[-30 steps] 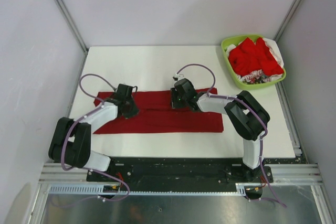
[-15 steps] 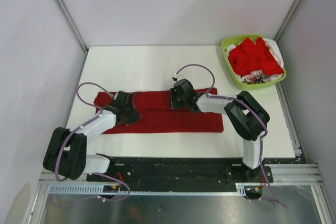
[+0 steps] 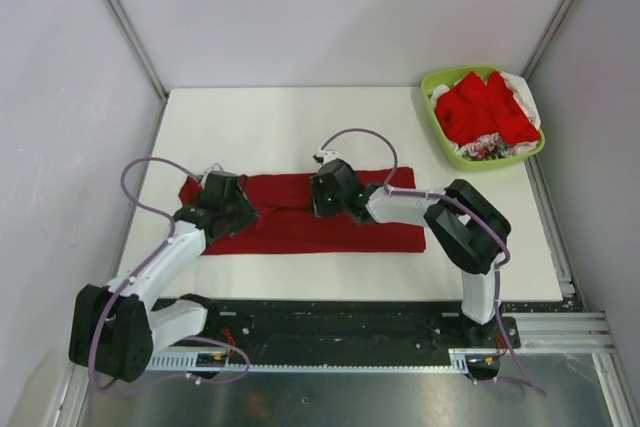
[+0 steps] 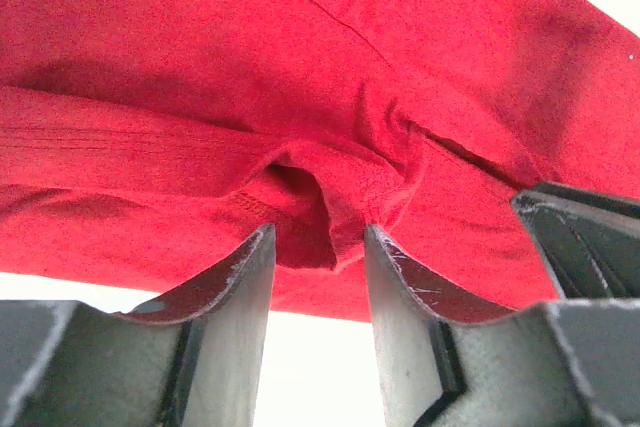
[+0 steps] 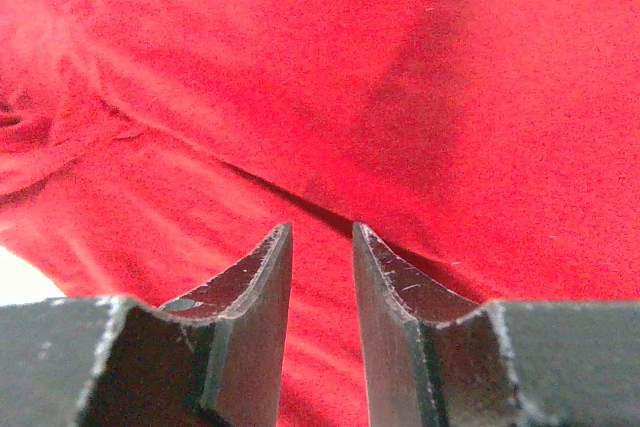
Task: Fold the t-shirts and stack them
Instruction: Fold the other side of the tshirt into a rectangle
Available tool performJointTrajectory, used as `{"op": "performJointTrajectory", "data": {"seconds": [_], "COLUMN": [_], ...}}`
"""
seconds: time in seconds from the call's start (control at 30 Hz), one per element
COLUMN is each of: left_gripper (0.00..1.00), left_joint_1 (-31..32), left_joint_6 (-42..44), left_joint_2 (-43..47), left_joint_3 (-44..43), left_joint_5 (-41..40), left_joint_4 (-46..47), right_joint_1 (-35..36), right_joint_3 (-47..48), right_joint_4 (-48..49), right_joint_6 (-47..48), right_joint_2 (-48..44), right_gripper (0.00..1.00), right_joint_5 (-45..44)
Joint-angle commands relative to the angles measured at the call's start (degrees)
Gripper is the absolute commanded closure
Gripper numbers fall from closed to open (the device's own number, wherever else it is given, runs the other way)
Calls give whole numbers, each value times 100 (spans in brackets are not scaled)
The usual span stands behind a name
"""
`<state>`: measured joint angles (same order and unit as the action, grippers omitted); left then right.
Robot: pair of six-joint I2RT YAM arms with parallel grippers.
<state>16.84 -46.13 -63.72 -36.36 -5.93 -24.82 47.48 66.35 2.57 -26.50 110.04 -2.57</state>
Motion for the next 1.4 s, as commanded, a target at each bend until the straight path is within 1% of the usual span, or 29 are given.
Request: {"op": "performJointTrajectory", "data": {"seconds": [0.0,0.2,0.3,0.4,0.57,0.73,0.87,1.0,1.23,1.37], "left_gripper": [56,64,66,67,62,53,52,52,58,63], "left_joint_1": [-194,-283,-406,-720,-1289,-1573,-1832,-2039,-2203,-2234], "left_joint_6": [144,172,24,-279,-617,-452,-204,46,475,547], "left_joint_2": [296,448,584,676,660,489,397,333,-15,-242], "left_joint_3": [-52,53,81,129,151,87,109,251,302,323], "left_joint_5": [-160,-283,-611,-993,-1374,-1507,-1514,-1321,-968,-847], "left_joint_4": [-309,-537,-764,-1056,-1341,-1327,-1250,-903,-386,-234], "right_joint_1": [249,427,533,690,907,1092,1261,1332,1372,1377], "right_joint_3": [212,216,219,222,222,218,221,228,445,557], "right_joint_4": [380,550,622,728,784,856,993,1113,1092,1087], "right_joint_6": [-105,-189,-202,-191,-349,-533,-680,-848,-1093,-1215], "right_joint_2": [-252,-173,-161,-152,-118,-91,-59,21,352,567], "right_gripper": [64,64,64,64,64,64,61,58,58,57], "right_joint_5": [-76,-42,-67,-112,-160,-191,-247,-244,-85,15]}}
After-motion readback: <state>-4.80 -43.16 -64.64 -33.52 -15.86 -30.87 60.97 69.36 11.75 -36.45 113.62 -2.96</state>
